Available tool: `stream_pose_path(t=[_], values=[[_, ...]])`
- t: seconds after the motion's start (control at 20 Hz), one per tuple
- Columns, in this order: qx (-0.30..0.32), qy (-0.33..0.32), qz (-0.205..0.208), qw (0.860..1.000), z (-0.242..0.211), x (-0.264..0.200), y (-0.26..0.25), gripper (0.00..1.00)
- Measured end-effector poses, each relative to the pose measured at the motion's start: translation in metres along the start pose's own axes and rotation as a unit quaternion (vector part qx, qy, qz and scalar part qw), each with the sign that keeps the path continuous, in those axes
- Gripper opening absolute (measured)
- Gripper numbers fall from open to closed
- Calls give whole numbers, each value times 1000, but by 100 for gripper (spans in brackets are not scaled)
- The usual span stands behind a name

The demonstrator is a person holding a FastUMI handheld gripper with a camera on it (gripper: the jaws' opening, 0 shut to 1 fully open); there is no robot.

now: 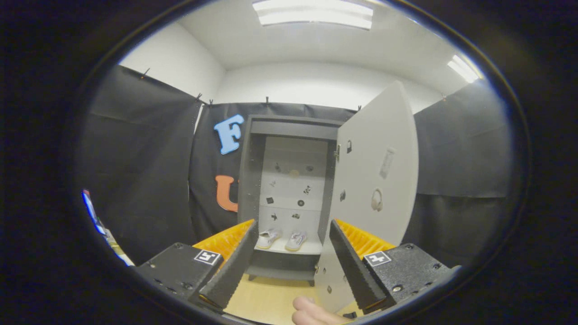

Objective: Open the shoe cabinet door, grab the shoes and put them into the shoe cabinet, then close the shoe cabinet door.

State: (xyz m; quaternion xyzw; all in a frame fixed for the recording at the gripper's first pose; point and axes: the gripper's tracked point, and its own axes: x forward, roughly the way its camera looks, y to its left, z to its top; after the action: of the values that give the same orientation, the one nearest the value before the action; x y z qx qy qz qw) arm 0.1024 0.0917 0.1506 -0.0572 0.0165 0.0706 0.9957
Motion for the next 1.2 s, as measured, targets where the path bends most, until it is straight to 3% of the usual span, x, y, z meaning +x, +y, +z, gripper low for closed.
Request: stream_pose_path(t=[0.35, 0.8, 1.2], values=[[52, 50, -7, 997, -12, -23, -77, 100], [86, 34, -77, 993, -10, -48, -233, 100], [86, 84, -108, 987, -70, 7, -316, 100]])
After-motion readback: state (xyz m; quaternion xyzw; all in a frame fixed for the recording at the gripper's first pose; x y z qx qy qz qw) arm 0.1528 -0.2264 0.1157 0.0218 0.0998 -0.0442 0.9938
